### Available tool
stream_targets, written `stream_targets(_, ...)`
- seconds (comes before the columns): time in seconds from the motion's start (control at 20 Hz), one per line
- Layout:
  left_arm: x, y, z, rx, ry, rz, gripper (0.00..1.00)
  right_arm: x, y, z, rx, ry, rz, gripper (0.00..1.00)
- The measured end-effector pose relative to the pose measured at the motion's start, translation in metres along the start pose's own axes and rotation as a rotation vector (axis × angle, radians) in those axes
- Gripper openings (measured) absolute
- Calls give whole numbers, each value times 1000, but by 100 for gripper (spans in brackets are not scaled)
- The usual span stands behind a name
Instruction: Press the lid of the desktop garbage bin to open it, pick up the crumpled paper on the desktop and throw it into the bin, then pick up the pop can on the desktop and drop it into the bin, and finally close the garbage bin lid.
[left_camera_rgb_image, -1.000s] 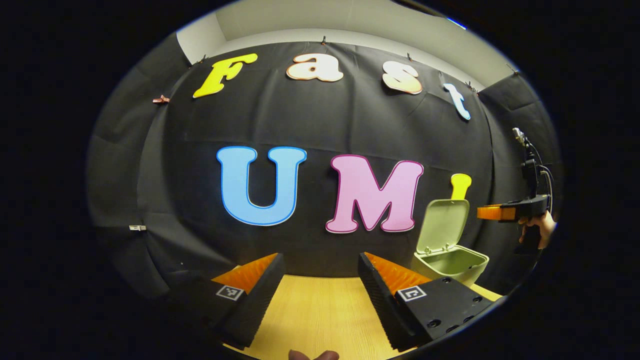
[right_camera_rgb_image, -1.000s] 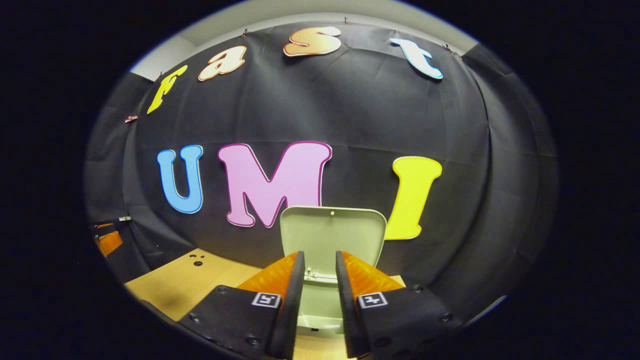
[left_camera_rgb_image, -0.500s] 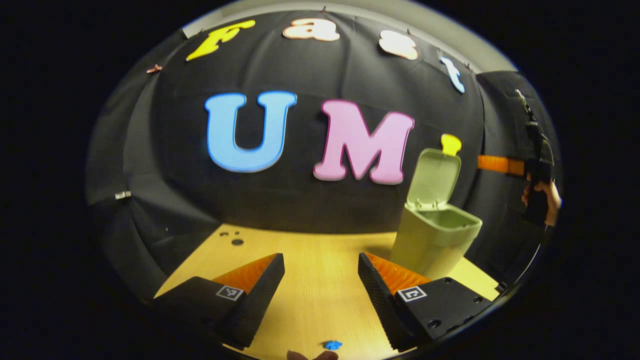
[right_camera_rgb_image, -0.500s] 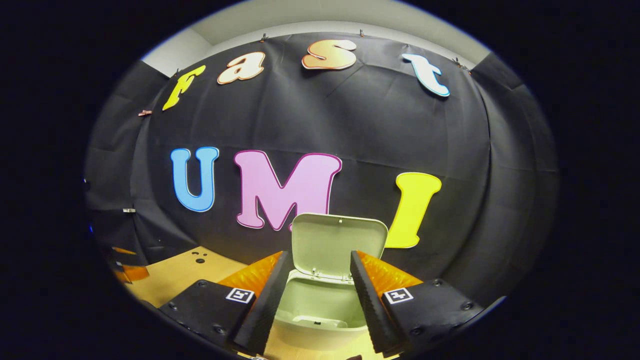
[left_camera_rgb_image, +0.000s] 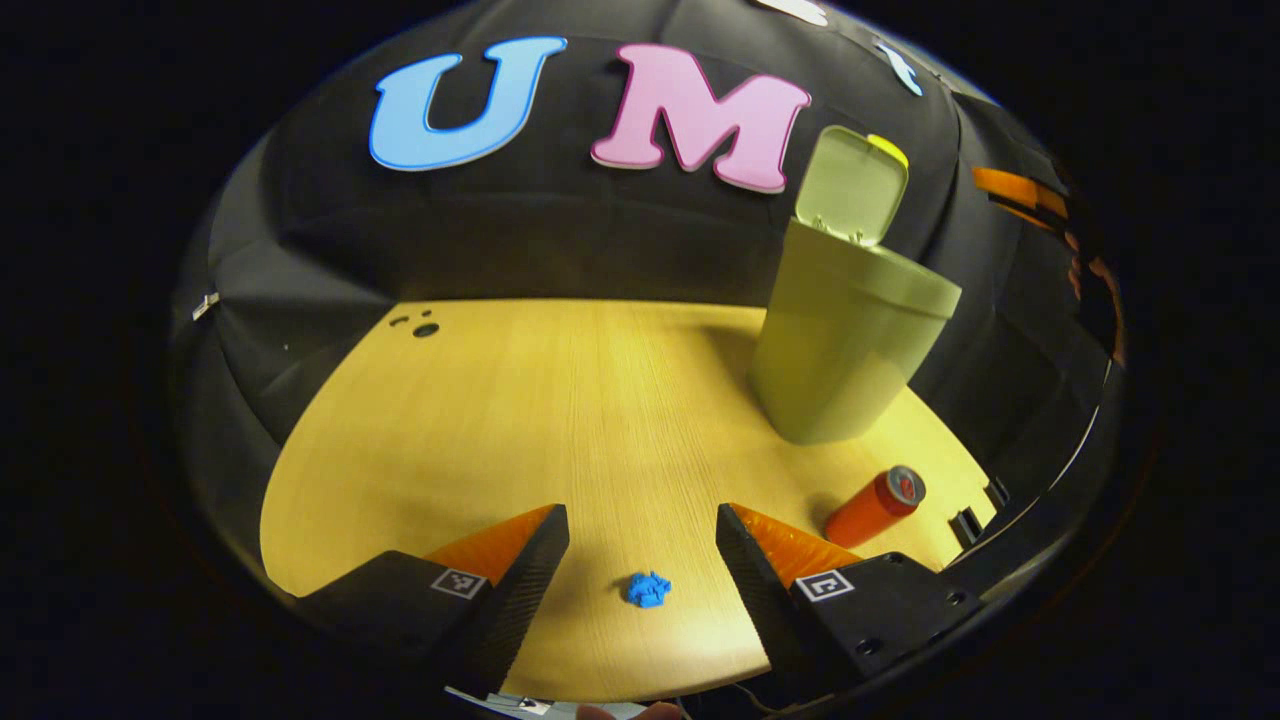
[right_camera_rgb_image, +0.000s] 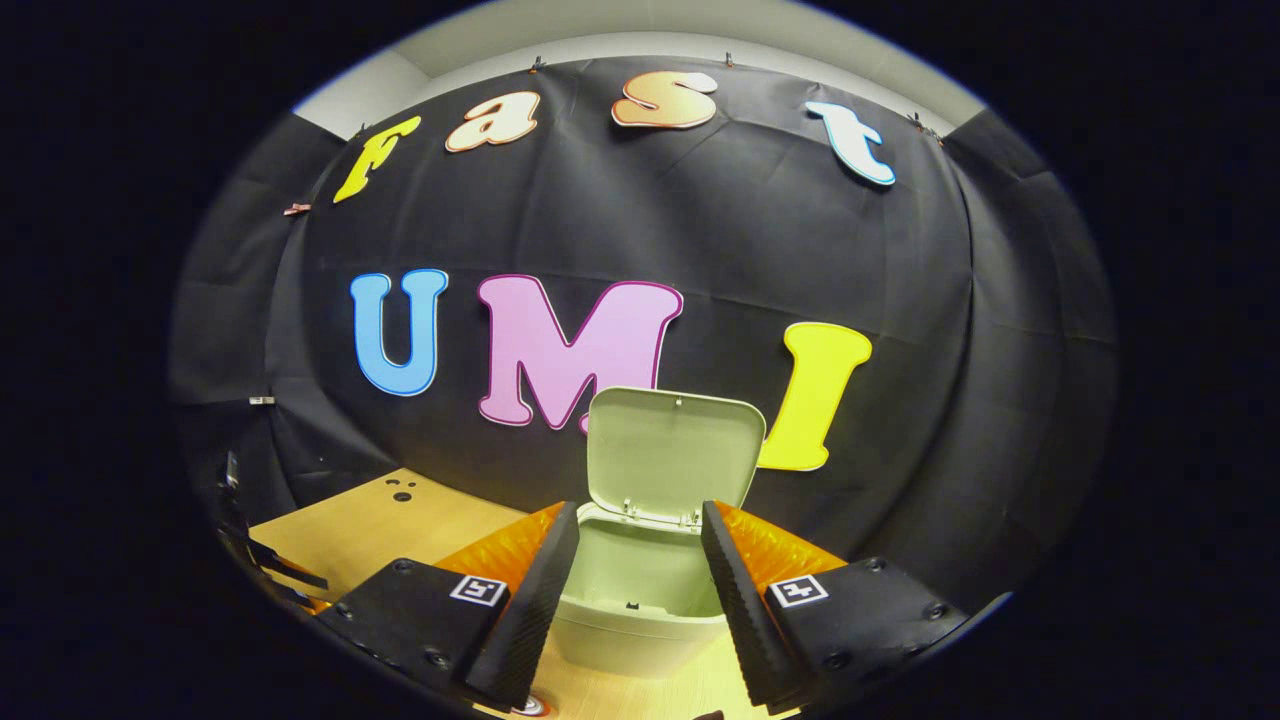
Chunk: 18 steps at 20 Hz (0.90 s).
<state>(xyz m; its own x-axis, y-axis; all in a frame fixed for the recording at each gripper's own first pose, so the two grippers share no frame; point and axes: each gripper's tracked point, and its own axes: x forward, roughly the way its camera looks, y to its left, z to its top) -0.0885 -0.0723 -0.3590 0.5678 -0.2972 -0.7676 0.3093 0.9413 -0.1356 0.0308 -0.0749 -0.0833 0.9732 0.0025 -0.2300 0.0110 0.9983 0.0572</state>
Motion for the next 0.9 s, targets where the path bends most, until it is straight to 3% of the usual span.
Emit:
stream_targets(0.4, 47, -1, -80, 54, 205, 15, 96, -28, 2, -10, 0, 37, 22, 80)
stream_targets(0.7, 64, 0, -97, 51, 273, 21, 93, -39, -1, -18, 14, 63, 14, 80)
stream_targets(0.9, 71, 2, -98, 42, 282, 30, 82, -39, 1, -24, 58, 77, 21, 80)
